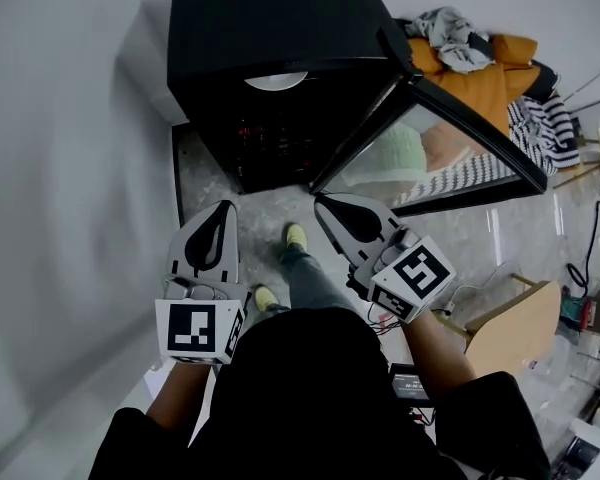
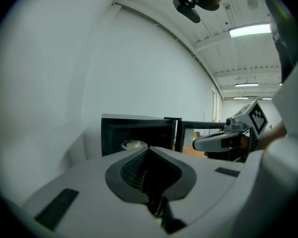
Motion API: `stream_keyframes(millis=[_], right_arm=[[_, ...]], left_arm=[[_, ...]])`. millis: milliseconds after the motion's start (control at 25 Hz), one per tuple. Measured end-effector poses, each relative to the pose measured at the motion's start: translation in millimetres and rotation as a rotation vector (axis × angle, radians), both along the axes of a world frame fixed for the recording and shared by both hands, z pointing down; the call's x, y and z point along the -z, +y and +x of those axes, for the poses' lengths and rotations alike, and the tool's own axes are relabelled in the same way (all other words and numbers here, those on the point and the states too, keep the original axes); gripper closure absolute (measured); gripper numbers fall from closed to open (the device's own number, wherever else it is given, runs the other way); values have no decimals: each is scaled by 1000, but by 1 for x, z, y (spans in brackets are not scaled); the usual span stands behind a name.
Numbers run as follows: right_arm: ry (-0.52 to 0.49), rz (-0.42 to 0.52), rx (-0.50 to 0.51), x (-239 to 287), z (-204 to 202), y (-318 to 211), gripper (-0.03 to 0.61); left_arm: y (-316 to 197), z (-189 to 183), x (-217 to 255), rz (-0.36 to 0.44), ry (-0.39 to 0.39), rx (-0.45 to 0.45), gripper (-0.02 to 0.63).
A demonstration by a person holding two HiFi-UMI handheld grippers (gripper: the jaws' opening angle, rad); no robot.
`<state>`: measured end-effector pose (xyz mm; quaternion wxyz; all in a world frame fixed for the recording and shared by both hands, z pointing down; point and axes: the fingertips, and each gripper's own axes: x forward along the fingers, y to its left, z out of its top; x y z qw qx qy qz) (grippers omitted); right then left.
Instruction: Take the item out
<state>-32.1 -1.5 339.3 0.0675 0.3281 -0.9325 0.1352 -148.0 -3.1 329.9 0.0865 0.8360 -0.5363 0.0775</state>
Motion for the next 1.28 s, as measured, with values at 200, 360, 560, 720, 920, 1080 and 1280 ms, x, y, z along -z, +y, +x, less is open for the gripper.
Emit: stream_keyframes(millis=[200, 360, 560, 720, 920, 1080, 1280], right_arm=[[-42, -36, -10, -2, 8, -33, 571], [-59, -29, 17, -2, 11, -48, 571], [23, 97, 101, 3, 1, -52, 571], [40, 80, 126, -1, 1, -57, 572], [26, 41, 106, 1, 14, -73, 571], [16, 33, 89, 2, 24, -84, 571], [45, 39, 95, 0, 30, -94, 571]], left_arm=[[-33, 4, -2, -6, 1, 10, 606], [-54, 13, -3, -10, 1, 6, 606], [-74, 31, -6, -22, -9, -14, 606], [-86, 43, -3, -16, -20, -26, 606], [-96, 49, 4, -12, -39, -16, 606], [-100, 54, 3, -18, -50, -12, 606], [-108, 59, 3, -21, -62, -10, 606]])
